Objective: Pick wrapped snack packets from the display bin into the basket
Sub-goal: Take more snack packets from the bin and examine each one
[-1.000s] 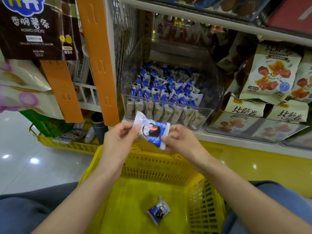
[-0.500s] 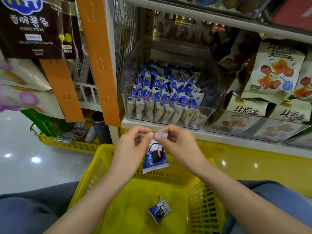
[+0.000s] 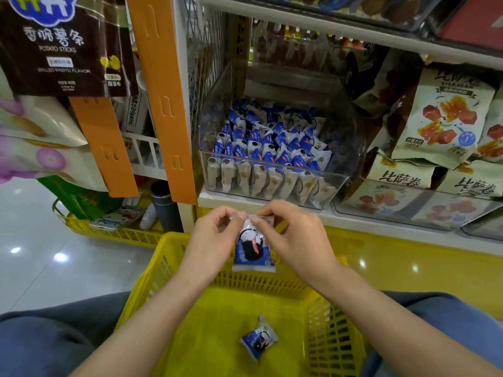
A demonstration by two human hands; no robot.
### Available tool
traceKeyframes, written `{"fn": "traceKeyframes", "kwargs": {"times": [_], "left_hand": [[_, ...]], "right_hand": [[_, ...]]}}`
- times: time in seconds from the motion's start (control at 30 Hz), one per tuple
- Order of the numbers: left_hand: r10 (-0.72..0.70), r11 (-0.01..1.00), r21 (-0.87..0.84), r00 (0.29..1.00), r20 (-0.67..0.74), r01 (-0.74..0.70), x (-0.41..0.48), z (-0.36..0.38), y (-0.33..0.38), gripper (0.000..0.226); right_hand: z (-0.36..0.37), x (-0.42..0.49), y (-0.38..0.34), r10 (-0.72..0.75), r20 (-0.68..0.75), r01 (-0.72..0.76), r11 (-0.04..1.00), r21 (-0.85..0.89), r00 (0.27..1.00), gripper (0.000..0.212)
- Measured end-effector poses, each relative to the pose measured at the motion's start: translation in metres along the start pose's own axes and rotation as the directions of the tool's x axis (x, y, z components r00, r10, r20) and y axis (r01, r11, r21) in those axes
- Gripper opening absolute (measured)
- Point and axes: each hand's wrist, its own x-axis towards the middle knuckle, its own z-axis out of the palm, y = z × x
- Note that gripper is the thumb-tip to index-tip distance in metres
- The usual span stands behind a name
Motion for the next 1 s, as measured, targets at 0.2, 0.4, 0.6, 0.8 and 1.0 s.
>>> {"fn": "traceKeyframes", "kwargs": {"times": [0.2, 0.4, 0.6, 0.8, 1.0], "left_hand": [[0.09, 0.941, 0.328, 0.996, -0.014, -0.081, -0.001, 0.0, -0.007, 0.016], [-0.287, 0.905, -0.289, 0.95, 0.125, 0.311, 0.006, -0.005, 0.006, 0.044], [-0.186, 0.927, -0.336, 0.982, -0.031, 0.165, 0.002, -0.007, 0.012, 0.019], [-0.136, 0.939, -0.312, 0.99, 0.04, 0.142, 0.0, -0.003, 0.013, 0.024], [0.127, 0.989, 0.081, 0.991, -0.029, -0.124, -0.003, 0.0, 0.004, 0.022]], "right_hand": [[-0.002, 0.007, 0.005, 0.219, -0.124, -0.179, 0.944, 0.277, 0.968, 0.006], [-0.001, 0.001, 0.002, -0.068, -0.001, 0.067, 0.984, 0.165, 0.998, 0.004], [0.002, -0.002, -0.002, -0.11, 0.143, 0.103, 0.993, 0.058, 0.984, 0.021], [0.003, 0.005, -0.008, 0.4, 0.339, -0.524, 0.628, 0.576, 0.852, 0.022], [0.0, 0.006, -0.008, 0.46, 0.426, -0.603, 0.363, 0.71, 0.779, 0.028]]}}
